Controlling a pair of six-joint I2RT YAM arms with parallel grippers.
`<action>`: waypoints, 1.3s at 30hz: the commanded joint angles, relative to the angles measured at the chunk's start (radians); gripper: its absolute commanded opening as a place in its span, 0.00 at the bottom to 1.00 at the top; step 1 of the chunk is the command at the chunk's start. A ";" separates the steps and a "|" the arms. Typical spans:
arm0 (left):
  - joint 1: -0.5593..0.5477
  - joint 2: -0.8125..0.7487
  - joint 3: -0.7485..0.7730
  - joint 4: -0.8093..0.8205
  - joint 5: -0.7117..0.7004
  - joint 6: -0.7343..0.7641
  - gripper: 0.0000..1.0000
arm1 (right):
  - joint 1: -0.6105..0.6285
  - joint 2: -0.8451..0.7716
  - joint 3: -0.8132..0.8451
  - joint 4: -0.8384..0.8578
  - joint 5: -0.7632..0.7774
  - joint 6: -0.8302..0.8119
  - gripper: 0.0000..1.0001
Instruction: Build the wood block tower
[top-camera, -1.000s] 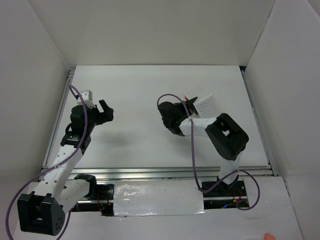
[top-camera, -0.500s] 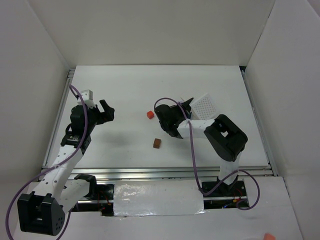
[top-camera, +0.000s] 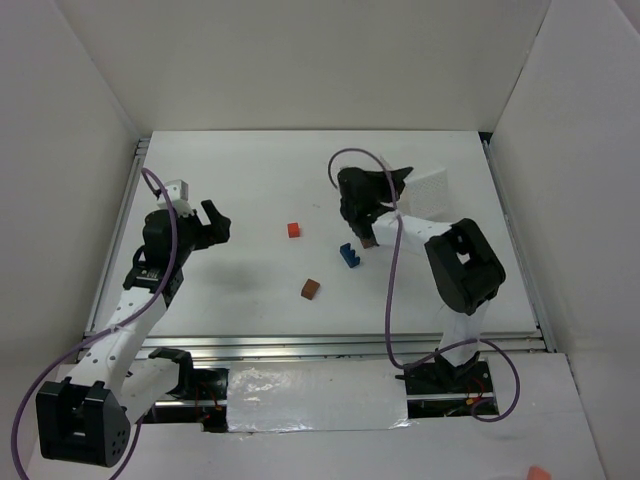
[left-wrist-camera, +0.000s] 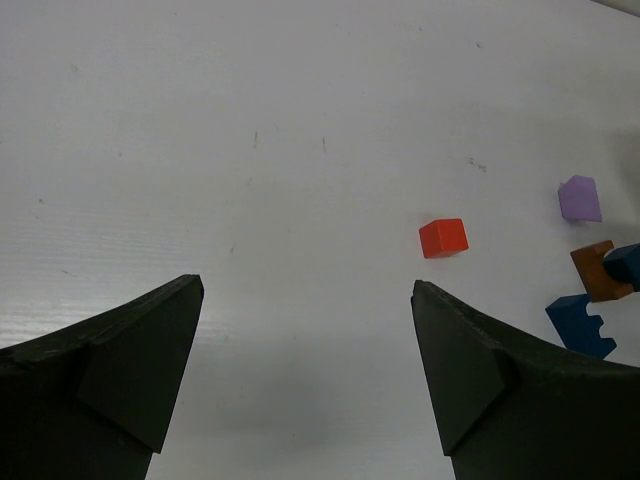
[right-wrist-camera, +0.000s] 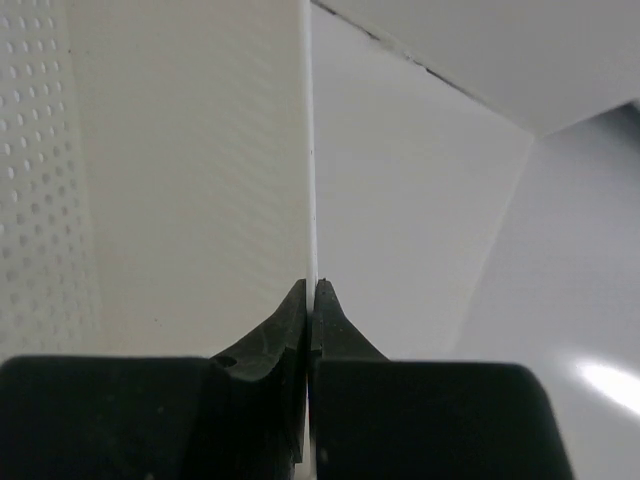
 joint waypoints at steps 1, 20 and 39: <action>0.005 -0.009 0.022 0.030 0.015 0.011 0.99 | -0.065 -0.077 0.142 0.266 -0.186 0.256 0.00; 0.008 0.030 0.074 0.007 0.056 0.027 0.99 | -0.685 0.055 0.463 -0.682 -1.254 1.547 0.00; 0.005 0.061 0.093 -0.019 0.085 0.060 0.99 | -0.783 0.155 0.506 -0.772 -1.266 1.514 0.00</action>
